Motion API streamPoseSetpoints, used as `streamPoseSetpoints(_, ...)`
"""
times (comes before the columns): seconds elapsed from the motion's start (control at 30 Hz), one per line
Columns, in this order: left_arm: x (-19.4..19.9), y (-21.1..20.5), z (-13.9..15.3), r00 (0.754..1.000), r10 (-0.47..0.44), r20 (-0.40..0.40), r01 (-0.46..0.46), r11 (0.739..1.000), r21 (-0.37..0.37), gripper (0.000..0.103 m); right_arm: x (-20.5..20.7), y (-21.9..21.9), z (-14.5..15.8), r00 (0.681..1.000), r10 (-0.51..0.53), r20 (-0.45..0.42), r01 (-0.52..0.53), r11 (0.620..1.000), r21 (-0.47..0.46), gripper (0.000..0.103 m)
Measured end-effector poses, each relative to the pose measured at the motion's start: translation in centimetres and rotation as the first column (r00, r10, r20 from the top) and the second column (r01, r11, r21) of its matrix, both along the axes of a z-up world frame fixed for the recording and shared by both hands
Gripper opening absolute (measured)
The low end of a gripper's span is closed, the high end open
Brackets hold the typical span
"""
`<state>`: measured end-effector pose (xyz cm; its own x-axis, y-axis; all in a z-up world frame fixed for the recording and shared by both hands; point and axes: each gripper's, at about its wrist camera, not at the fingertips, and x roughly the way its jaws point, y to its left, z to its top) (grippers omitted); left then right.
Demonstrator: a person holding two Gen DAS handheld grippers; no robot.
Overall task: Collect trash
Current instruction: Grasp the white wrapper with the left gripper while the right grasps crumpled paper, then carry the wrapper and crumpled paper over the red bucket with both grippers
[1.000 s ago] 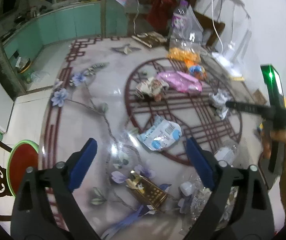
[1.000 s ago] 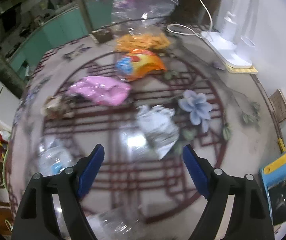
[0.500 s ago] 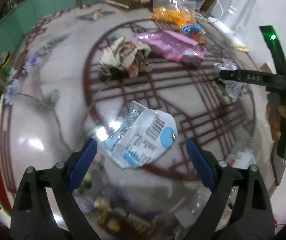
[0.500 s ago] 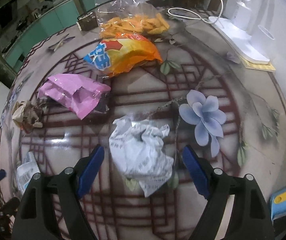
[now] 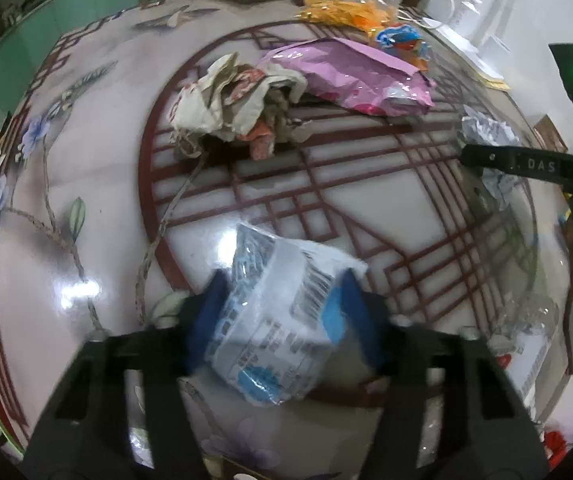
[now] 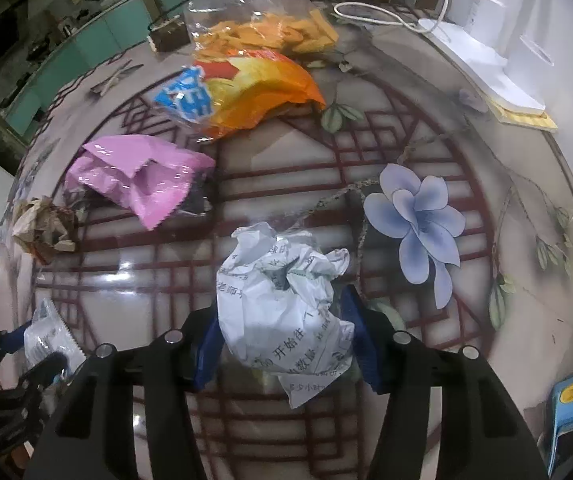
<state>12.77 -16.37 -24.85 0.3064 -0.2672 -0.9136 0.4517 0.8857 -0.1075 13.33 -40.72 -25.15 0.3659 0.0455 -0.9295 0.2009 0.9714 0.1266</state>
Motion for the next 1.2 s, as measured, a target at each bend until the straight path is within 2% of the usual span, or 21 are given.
streamPoseSetpoints(0.1, -0.4, 0.2, 1.5, 0.999, 0.001, 0.039, -0.001, 1.0, -0.009, 0.027, -0.6, 0.9, 1.5, 1.0, 0.006, 0.029, -0.006, 1.0, 0.01, 0.054)
streamPoseSetpoints(0.23, -1.3, 1.0, 5.2, 0.992, 0.018, 0.127, -0.013, 0.999, -0.038, 0.026, -2.0, 2.9, 4.2, 0.996, 0.029, 0.084, -0.032, 0.999, 0.031, 0.054)
streamPoseSetpoints(0.43, -4.0, 2.6, 11.1, 0.964, 0.051, 0.262, -0.037, 0.998, -0.058, 0.026, -4.5, 6.7, 8.0, 0.985, 0.079, 0.155, -0.091, 0.993, 0.07, 0.054)
streamPoseSetpoints(0.6, -5.7, 5.3, 13.5, 0.955, 0.129, 0.265, -0.107, 0.99, -0.096, 0.026, -6.4, 10.2, 11.5, 0.967, 0.119, 0.227, -0.142, 0.986, 0.087, 0.054)
streamPoseSetpoints(0.7, -7.0, 7.4, 15.0, 0.941, 0.191, 0.279, -0.153, 0.977, -0.151, 0.026, -7.3, 11.7, 13.3, 0.954, 0.139, 0.266, -0.167, 0.982, 0.084, 0.054)
streamPoseSetpoints(0.83, -8.4, 9.4, 16.9, 0.916, 0.241, 0.321, -0.195, 0.966, -0.167, 0.026, -8.3, 13.6, 15.1, 0.939, 0.158, 0.305, -0.19, 0.979, 0.075, 0.054)
streamPoseSetpoints(0.97, -9.3, 11.3, 18.2, 0.891, 0.296, 0.344, -0.251, 0.953, -0.172, 0.026, -8.9, 15.1, 15.9, 0.927, 0.184, 0.326, -0.217, 0.974, 0.066, 0.054)
streamPoseSetpoints(1.2, -10.0, 14.3, 19.0, 0.865, 0.348, 0.361, -0.299, 0.936, -0.184, 0.026, -9.7, 18.2, 16.4, 0.915, 0.229, 0.331, -0.262, 0.963, 0.057, 0.054)
